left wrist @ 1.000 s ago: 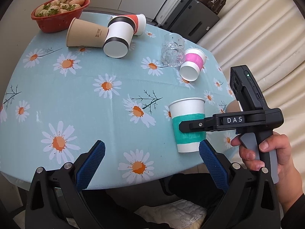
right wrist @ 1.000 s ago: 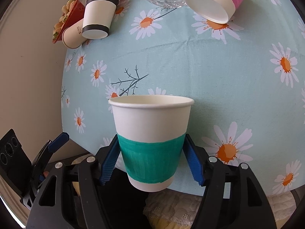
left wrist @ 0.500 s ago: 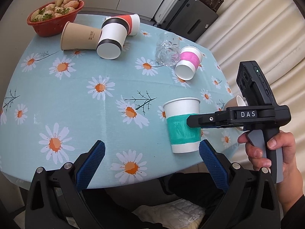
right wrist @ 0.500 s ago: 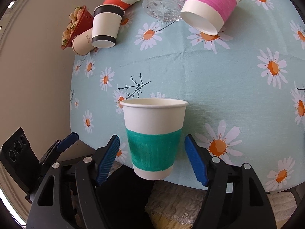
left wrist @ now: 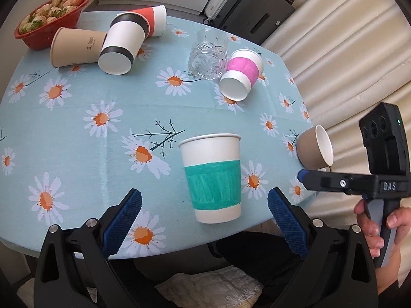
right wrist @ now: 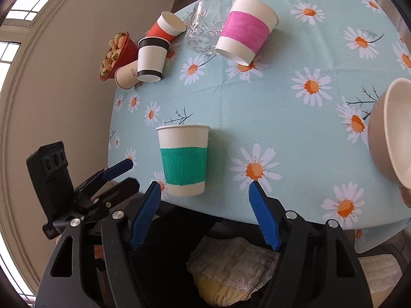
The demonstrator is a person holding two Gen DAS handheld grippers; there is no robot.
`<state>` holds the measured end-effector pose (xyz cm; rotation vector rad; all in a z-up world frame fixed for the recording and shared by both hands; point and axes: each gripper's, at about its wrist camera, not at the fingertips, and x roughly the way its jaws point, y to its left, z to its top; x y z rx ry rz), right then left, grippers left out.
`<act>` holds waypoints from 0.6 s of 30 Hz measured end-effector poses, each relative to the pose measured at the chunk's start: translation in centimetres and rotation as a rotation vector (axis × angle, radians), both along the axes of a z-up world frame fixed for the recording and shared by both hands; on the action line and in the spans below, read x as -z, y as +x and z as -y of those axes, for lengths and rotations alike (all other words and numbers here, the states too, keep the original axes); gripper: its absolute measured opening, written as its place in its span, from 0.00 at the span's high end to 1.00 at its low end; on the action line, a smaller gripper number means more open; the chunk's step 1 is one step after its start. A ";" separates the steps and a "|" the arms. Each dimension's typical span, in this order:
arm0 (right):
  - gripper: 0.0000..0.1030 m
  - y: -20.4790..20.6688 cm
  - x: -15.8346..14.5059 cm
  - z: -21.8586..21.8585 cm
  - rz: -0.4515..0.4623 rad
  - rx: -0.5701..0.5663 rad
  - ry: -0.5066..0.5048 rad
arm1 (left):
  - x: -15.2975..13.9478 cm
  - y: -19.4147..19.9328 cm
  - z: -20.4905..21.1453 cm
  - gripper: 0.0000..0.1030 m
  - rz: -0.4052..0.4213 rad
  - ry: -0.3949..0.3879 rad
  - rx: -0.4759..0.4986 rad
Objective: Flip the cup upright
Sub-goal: 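Lift the teal-banded cup with the right tool and pass it toward the left tool, then close the left tool on the teal-banded cup while the right tool releases it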
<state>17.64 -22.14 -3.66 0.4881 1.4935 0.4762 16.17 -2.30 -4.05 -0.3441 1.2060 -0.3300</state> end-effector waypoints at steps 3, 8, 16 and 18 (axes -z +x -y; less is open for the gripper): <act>0.31 -0.9 -0.2 1.2 0.000 0.003 0.012 | 0.8 1.3 1.2 0.07 -0.032 0.000 0.005; 0.31 -2.5 -0.3 2.9 0.004 0.001 0.029 | 2.3 2.8 2.8 0.15 -0.083 0.032 0.005; 0.32 -3.8 0.4 3.6 -0.001 -0.015 0.078 | 4.2 4.5 3.9 0.30 -0.144 0.068 -0.016; 0.31 -4.0 0.4 3.7 -0.001 -0.022 0.083 | 4.5 4.8 3.9 0.36 -0.156 0.070 -0.020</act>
